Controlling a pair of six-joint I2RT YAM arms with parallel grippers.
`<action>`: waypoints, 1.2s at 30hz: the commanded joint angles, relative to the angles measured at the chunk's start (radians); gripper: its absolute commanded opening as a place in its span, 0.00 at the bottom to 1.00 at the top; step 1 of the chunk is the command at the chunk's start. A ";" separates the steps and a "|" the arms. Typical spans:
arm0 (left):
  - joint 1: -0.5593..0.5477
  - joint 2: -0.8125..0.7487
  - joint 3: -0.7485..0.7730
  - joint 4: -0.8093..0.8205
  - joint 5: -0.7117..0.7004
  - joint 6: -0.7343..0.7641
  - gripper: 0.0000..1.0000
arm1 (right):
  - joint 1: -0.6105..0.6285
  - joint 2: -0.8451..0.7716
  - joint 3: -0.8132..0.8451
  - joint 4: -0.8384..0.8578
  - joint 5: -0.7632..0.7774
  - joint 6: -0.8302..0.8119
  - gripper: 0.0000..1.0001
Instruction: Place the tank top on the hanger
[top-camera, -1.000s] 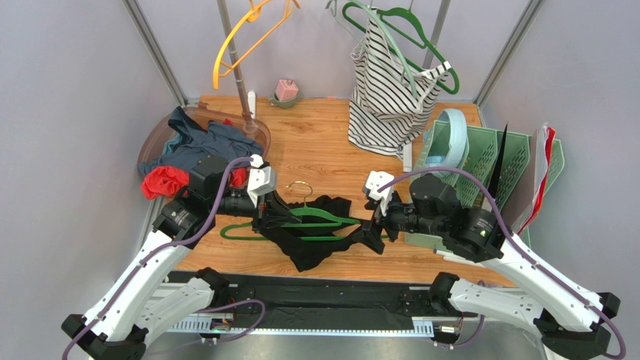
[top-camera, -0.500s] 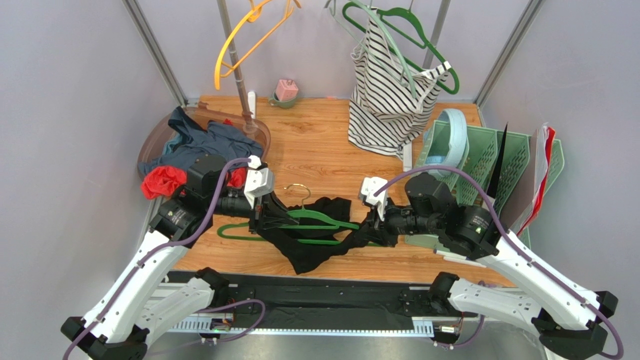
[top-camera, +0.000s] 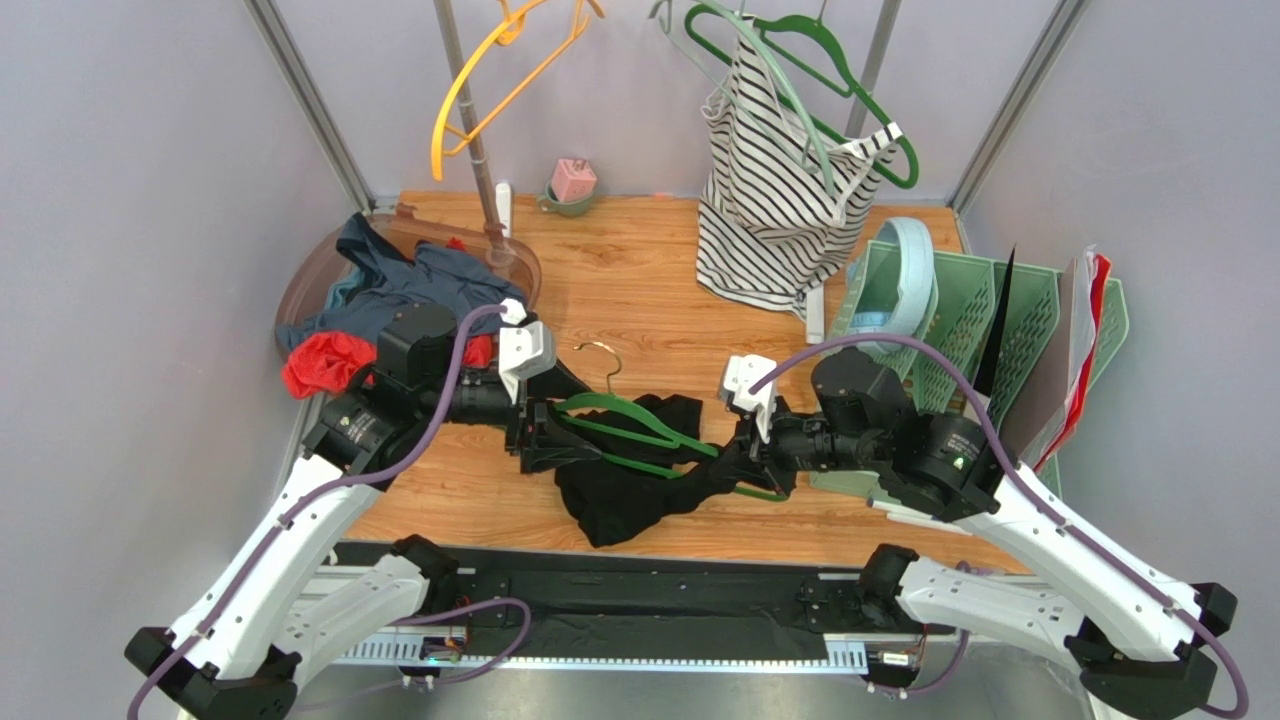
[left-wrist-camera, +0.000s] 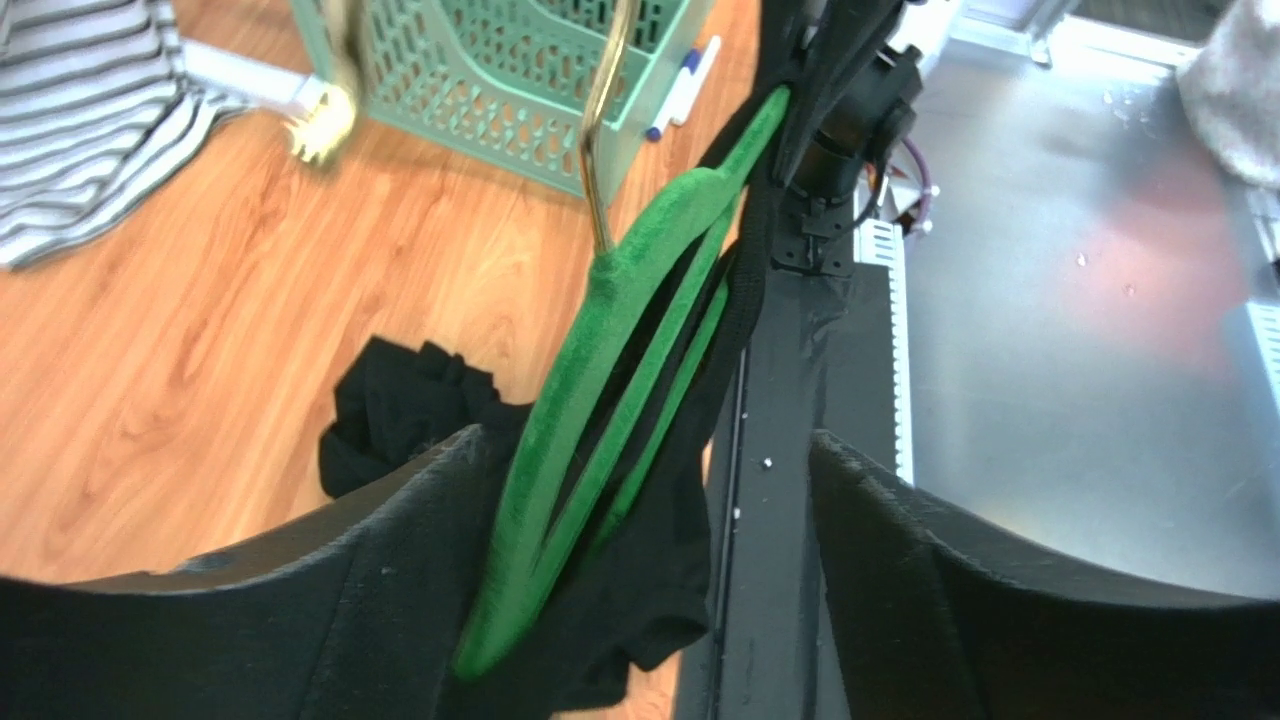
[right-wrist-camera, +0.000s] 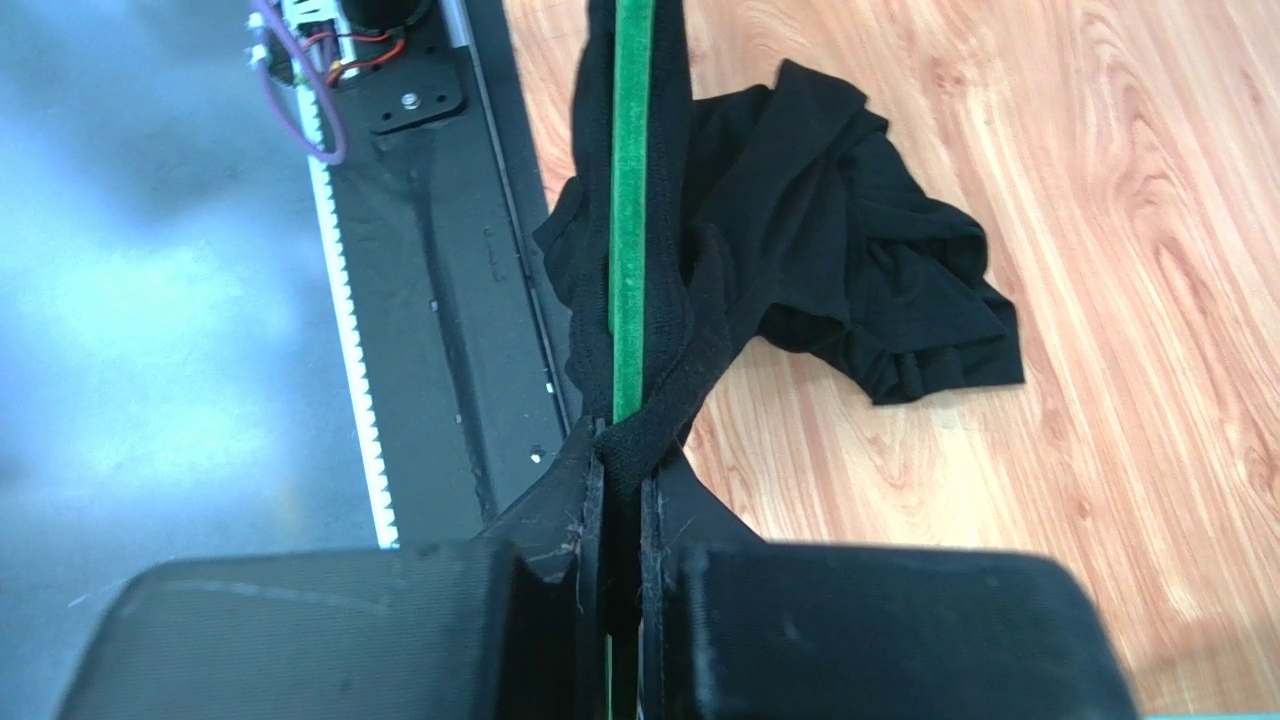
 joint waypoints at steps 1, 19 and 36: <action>0.002 0.002 0.040 0.043 -0.105 -0.014 0.87 | -0.007 -0.015 0.003 0.059 0.074 0.032 0.00; 0.003 -0.153 -0.029 0.114 -0.866 -0.091 0.99 | -0.068 0.080 0.178 -0.047 0.568 0.181 0.00; 0.005 -0.181 -0.056 0.115 -0.965 -0.099 0.99 | -0.277 0.528 0.843 -0.090 0.575 0.174 0.00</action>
